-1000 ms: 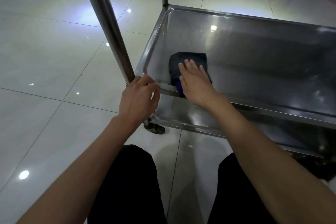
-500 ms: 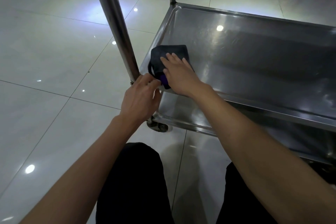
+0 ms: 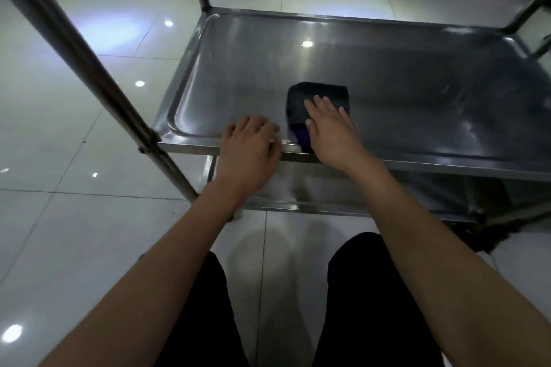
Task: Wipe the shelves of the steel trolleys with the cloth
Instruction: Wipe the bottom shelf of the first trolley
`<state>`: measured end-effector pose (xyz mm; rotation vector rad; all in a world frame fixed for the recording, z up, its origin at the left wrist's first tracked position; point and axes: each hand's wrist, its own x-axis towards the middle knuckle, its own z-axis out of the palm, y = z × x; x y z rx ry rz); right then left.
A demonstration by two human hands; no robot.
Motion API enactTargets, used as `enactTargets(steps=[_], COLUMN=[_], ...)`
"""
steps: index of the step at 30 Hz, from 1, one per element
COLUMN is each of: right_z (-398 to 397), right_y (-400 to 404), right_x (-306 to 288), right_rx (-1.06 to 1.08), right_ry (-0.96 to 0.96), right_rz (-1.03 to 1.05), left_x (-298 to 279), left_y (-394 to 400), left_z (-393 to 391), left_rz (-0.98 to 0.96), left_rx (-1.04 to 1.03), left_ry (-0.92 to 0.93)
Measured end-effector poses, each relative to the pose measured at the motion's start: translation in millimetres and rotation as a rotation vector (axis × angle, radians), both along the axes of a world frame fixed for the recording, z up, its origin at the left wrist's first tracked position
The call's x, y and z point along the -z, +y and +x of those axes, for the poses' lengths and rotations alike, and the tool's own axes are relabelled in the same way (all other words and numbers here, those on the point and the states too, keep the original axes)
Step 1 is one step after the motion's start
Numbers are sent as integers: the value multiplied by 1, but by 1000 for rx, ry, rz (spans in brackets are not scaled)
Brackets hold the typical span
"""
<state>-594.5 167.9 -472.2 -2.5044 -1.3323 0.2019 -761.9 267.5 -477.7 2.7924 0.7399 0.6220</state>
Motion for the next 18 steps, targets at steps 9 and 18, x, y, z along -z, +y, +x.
enactTargets(steps=[9, 18], right_z=[84, 111], right_y=[-104, -121], right_x=[-1, 1], right_rx=[219, 271], right_ry=[17, -11], right_rz=[-14, -30], left_x=[-9, 1], left_y=[-50, -52], left_z=[83, 90], left_rz=[-49, -1], left_rx=[113, 95], left_ry=[110, 66])
